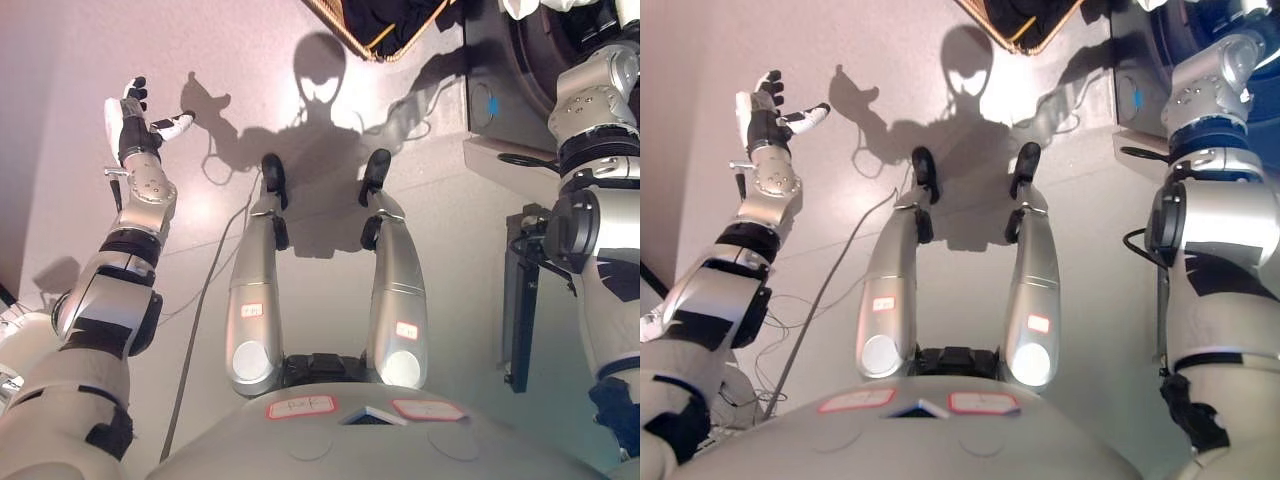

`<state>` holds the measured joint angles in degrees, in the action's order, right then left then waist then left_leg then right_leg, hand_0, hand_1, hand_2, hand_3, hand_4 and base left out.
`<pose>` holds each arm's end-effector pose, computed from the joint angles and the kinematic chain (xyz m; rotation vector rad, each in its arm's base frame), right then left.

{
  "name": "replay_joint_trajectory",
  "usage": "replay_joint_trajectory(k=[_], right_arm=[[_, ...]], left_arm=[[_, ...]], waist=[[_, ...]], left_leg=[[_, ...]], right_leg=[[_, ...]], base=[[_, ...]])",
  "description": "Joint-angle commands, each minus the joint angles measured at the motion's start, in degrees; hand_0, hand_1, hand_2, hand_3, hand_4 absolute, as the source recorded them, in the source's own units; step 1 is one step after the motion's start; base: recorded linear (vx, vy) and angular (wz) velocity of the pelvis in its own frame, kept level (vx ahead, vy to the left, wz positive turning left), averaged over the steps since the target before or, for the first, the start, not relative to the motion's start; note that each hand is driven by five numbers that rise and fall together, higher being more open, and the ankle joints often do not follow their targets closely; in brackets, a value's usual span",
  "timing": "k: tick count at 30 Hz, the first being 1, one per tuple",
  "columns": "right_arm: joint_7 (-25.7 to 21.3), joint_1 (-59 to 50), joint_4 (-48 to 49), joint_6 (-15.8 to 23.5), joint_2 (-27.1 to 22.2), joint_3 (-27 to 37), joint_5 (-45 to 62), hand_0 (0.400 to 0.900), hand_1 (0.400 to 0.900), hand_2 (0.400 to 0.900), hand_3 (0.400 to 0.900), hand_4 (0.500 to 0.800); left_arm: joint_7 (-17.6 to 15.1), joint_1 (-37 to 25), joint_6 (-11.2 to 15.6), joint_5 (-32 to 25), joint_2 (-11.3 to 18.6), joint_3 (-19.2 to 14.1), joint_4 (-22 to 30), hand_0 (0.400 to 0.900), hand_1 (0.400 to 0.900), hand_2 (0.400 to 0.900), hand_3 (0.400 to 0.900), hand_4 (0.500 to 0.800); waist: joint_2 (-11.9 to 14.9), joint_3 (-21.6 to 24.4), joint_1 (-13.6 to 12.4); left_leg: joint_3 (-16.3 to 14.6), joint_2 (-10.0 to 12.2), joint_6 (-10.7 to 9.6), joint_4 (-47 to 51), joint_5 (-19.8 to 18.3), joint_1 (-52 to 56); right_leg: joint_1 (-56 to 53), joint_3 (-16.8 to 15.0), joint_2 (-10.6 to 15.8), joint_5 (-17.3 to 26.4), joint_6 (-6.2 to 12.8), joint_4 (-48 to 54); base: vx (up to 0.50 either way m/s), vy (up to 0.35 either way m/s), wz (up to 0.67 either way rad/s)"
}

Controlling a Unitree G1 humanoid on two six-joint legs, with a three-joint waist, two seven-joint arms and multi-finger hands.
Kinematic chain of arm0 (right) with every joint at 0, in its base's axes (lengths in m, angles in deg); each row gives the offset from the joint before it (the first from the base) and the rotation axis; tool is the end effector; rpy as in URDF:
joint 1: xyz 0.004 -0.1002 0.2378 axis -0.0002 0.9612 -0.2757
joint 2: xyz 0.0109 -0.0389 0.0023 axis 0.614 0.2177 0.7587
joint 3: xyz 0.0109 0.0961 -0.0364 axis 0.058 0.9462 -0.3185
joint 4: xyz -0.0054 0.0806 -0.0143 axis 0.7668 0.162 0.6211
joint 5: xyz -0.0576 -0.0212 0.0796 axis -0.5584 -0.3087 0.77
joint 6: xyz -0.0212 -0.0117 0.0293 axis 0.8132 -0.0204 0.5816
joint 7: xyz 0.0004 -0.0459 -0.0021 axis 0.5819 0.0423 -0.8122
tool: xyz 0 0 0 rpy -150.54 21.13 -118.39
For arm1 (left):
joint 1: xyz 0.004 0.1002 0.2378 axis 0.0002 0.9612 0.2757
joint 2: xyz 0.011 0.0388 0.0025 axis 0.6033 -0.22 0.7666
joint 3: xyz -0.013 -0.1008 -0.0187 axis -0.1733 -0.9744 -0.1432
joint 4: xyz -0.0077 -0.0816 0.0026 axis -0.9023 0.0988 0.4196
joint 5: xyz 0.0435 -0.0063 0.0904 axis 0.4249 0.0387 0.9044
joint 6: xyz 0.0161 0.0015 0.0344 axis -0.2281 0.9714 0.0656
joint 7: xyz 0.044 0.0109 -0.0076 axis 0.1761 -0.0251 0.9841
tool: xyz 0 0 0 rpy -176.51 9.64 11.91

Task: Put the clothes in the basket into the washing machine.

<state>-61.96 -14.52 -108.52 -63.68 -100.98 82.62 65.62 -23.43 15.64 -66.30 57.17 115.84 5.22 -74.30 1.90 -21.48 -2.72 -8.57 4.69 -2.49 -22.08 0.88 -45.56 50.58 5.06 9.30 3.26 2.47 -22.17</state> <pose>0.3558 -0.2702 0.1976 0.6873 -0.0903 -0.8340 0.2975 0.2512 0.0492 0.5089 0.1898 0.4632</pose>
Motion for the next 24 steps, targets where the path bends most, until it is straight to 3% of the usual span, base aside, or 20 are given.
replay_joint_trajectory(k=[1, 5, 11, 18, 24], right_arm=[[-0.3, 4.4, 1.0, 8.3, -3.9, -0.4, 6.4, 0.400, 0.400, 0.400, 0.400, 0.500], [1.6, 3.2, 2.5, 10.1, -3.9, 2.0, 11.2, 0.400, 0.400, 0.400, 0.400, 0.500], [3.6, -2.1, 1.4, 9.4, -10.1, 0.1, 12.6, 0.400, 0.400, 0.400, 0.400, 0.500], [6.3, -6.4, 1.2, 8.5, -14.1, -3.5, 12.4, 0.400, 0.400, 0.400, 0.400, 0.500], [6.4, -7.8, 2.5, 9.1, -15.8, -6.0, 9.0, 0.400, 0.400, 0.400, 0.400, 0.500]], left_arm=[[-1.3, 6.4, 1.2, -1.1, -1.2, -2.8, -4.4, 0.900, 0.900, 0.900, 0.900, 0.800], [-0.4, 8.9, 1.8, -1.5, -2.7, -2.9, -4.4, 0.900, 0.900, 0.900, 0.900, 0.800], [1.1, 12.0, 3.0, -3.0, -4.0, -3.1, -3.0, 0.900, 0.900, 0.900, 0.900, 0.800], [3.0, 16.5, 3.8, -3.2, -4.3, -3.1, -1.4, 0.900, 0.900, 0.900, 0.900, 0.800], [4.5, 18.9, 4.6, -4.2, -4.7, -3.3, 0.8, 0.900, 0.900, 0.900, 0.900, 0.800]], waist=[[-6.1, 9.7, 1.5], [-8.6, 10.8, 0.8], [-13.4, 11.0, -2.0], [-17.4, 10.3, -4.6], [-19.0, 9.9, -5.7]], left_leg=[[2.7, -0.6, -4.3, 10.5, 5.7, 1.5], [1.4, -1.9, -4.6, 15.1, 7.0, 5.9], [1.3, -2.8, -5.0, 18.0, 9.0, 8.6], [2.0, -2.4, -5.8, 19.9, 11.0, 8.5], [3.1, -1.9, -6.7, 22.7, 12.6, 9.4]], right_leg=[[-4.3, 1.0, -0.8, -0.4, 4.17, 6.1], [-7.9, 0.1, -0.4, 0.1, 4.68, 9.8], [-8.4, -0.8, 0.8, -1.1, 4.68, 8.4], [-5.8, -1.0, 1.3, -3.5, 4.53, 4.3], [-4.5, -1.3, 0.9, -4.7, 4.49, 2.1]], base=[[0.09, 0.074, -0.08], [0.10, 0.077, -0.04], [0.08, 0.031, 0.06], [0.04, -0.037, 0.04], [0.05, -0.038, 0.02]])
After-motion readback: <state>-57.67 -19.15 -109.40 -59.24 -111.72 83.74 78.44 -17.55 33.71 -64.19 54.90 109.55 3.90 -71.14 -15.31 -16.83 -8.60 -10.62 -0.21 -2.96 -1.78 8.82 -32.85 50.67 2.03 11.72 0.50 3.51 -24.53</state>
